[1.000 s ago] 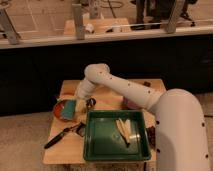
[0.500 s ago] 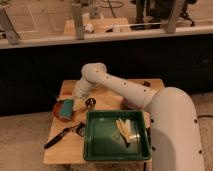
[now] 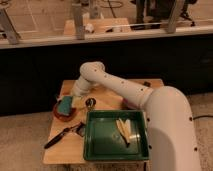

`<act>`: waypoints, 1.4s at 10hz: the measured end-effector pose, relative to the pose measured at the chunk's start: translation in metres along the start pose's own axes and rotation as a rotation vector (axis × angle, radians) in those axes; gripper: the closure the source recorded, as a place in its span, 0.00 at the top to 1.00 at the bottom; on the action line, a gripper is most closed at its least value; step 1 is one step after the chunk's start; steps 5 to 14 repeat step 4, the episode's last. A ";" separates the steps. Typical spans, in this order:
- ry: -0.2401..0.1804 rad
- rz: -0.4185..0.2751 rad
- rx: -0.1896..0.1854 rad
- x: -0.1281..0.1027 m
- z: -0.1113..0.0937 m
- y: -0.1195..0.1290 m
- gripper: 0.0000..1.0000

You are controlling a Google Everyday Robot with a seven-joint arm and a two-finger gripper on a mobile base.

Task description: Place sponge in red bowl

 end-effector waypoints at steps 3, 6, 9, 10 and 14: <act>0.001 0.002 0.000 -0.001 0.001 -0.001 0.80; 0.001 0.002 0.000 -0.001 0.001 -0.001 0.80; 0.001 0.002 0.000 -0.001 0.001 -0.001 0.80; 0.001 0.002 0.000 -0.001 0.001 -0.001 0.80; 0.001 0.002 0.000 -0.001 0.001 -0.001 0.80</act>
